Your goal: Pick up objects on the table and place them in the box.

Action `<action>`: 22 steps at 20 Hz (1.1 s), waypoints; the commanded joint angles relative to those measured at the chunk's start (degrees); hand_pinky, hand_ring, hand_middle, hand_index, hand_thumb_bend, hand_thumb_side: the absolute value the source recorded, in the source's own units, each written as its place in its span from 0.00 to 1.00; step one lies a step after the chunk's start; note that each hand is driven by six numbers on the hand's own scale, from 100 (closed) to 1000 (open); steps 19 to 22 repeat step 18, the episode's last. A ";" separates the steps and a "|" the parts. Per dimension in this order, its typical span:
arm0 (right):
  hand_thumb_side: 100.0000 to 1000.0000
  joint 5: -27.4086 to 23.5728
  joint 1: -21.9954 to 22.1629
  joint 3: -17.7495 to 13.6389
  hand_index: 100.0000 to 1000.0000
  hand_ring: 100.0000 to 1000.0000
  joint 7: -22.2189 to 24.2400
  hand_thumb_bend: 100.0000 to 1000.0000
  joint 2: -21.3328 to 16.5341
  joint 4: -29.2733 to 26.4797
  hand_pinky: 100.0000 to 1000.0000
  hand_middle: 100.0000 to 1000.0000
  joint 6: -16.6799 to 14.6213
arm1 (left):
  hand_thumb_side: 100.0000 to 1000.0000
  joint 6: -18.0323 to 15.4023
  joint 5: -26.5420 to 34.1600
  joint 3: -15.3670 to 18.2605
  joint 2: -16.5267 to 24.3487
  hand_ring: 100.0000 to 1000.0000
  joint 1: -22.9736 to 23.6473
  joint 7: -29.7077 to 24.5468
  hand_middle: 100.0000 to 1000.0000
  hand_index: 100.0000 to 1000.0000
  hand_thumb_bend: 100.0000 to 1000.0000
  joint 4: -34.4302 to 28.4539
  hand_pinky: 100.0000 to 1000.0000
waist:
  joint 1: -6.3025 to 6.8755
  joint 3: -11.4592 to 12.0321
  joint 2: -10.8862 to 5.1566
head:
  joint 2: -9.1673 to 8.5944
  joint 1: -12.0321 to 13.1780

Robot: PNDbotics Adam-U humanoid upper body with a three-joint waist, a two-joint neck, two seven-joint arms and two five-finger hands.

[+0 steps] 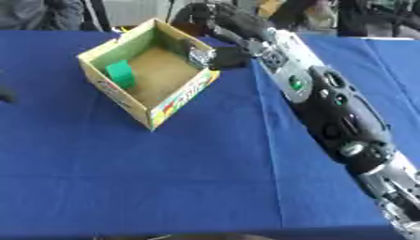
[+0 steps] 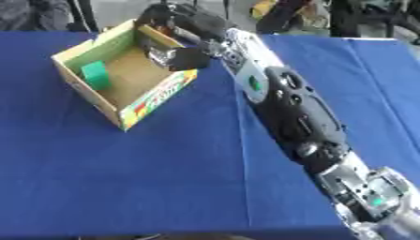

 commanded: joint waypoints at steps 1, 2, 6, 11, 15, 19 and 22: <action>1.00 -3.18 -0.43 1.76 0.88 0.75 -0.43 0.00 -2.23 -4.03 0.70 0.80 1.15 | 0.55 -0.44 -2.84 -0.92 2.01 0.28 -1.66 -0.73 0.38 0.48 0.73 0.29 0.30 | 0.20 -0.51 -1.04 | 0.29 0.53; 1.00 -4.01 -0.34 2.08 0.85 0.74 0.16 0.00 -2.43 -4.67 0.69 0.78 1.71 | 0.49 -0.58 -3.68 -1.03 2.13 0.24 -1.95 -0.43 0.34 0.44 0.85 0.56 0.26 | 0.20 -0.74 -1.07 | 0.29 0.59; 1.00 -7.44 -0.18 2.47 0.83 0.70 3.13 0.00 -3.01 -7.02 0.68 0.71 4.23 | 0.42 -0.77 -7.10 -0.28 2.05 0.24 -2.82 2.49 0.32 0.43 0.97 1.30 0.25 | 0.31 -1.20 -1.11 | 0.29 0.72; 1.00 -11.85 -0.23 3.01 0.84 0.69 7.43 0.00 -3.66 -9.39 0.68 0.70 6.85 | 0.34 -0.92 -11.51 0.13 1.47 0.10 -3.50 6.88 0.15 0.27 0.99 1.44 0.12 | 0.55 -1.30 -1.16 | 0.29 0.79; 1.00 -15.35 -0.46 3.03 0.85 0.69 10.92 0.00 -4.35 -10.94 0.68 0.69 9.10 | 0.28 -1.25 -15.01 -0.36 1.21 0.04 -3.83 10.37 0.06 0.18 0.99 1.28 0.05 | 0.51 -1.35 -1.16 | 0.29 0.91; 1.00 -18.01 -0.51 2.58 0.85 0.68 13.58 0.00 -4.72 -12.13 0.68 0.70 10.80 | 0.30 -2.07 -17.67 -1.01 0.99 0.02 -3.94 13.03 0.05 0.17 0.94 1.15 0.03 | 0.49 -1.40 -1.15 | 0.29 0.97; 1.00 -18.01 -0.51 2.58 0.85 0.68 13.58 0.00 -4.72 -12.13 0.68 0.70 10.80 | 0.30 -2.07 -17.67 -1.01 0.99 0.02 -3.94 13.03 0.05 0.17 0.94 1.15 0.03 | 0.49 -1.40 -1.15 | 0.29 0.97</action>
